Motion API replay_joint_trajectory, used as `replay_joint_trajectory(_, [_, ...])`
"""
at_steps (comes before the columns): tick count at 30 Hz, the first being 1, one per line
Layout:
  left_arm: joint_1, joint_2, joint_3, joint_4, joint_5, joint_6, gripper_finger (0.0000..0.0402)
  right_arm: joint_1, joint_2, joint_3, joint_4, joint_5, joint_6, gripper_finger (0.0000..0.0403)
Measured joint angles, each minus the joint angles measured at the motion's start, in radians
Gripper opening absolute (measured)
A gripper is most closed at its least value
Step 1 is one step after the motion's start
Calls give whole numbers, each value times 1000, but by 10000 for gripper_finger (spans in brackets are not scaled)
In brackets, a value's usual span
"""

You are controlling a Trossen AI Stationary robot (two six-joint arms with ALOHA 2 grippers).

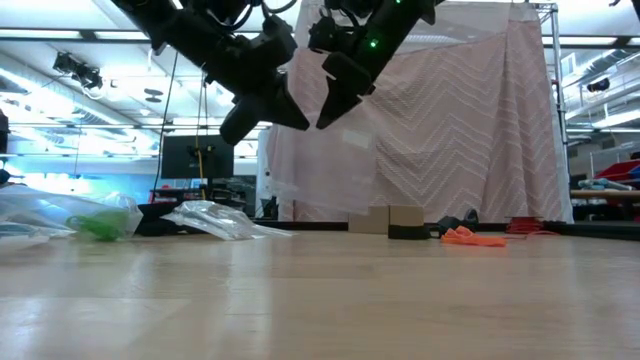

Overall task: Sort rubber bands
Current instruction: Open the transparent zip bag

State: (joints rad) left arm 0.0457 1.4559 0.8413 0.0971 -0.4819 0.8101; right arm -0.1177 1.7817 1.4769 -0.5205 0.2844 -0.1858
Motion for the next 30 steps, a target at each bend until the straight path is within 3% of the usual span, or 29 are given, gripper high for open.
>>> replay_joint_trajectory(12, [-56,-24,0,43,-85,-204,0,-3,0,-37,43,1,35,0])
replay_joint_trajectory(21, [-86,-30,0,178,-118,-58,0,16,0,-82,88,0,30,0])
replay_joint_trajectory(30, [-72,20,-1,164,-96,-33,0,25,0,-82,109,0,26,0])
